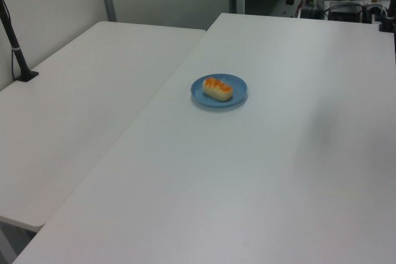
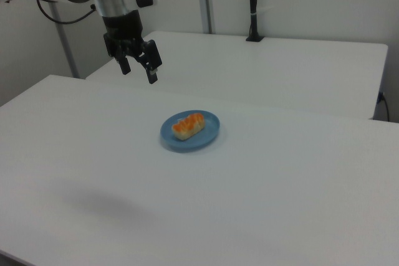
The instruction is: Put the bread on the table
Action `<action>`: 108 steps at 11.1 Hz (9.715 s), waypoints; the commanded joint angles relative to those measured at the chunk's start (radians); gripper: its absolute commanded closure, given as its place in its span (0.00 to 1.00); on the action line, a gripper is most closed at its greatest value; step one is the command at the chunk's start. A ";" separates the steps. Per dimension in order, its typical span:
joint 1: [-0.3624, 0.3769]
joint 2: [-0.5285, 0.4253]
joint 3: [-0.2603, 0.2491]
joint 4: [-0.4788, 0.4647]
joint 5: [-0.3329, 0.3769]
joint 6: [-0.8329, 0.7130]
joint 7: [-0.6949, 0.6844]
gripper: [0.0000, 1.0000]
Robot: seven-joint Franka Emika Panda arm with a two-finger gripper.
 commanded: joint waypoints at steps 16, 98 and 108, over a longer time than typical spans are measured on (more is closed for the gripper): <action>-0.009 -0.021 0.001 -0.030 0.012 -0.028 -0.075 0.00; 0.051 0.019 -0.147 -0.025 0.045 0.036 0.106 0.00; 0.037 0.019 -0.048 -0.030 0.026 0.045 -0.140 0.00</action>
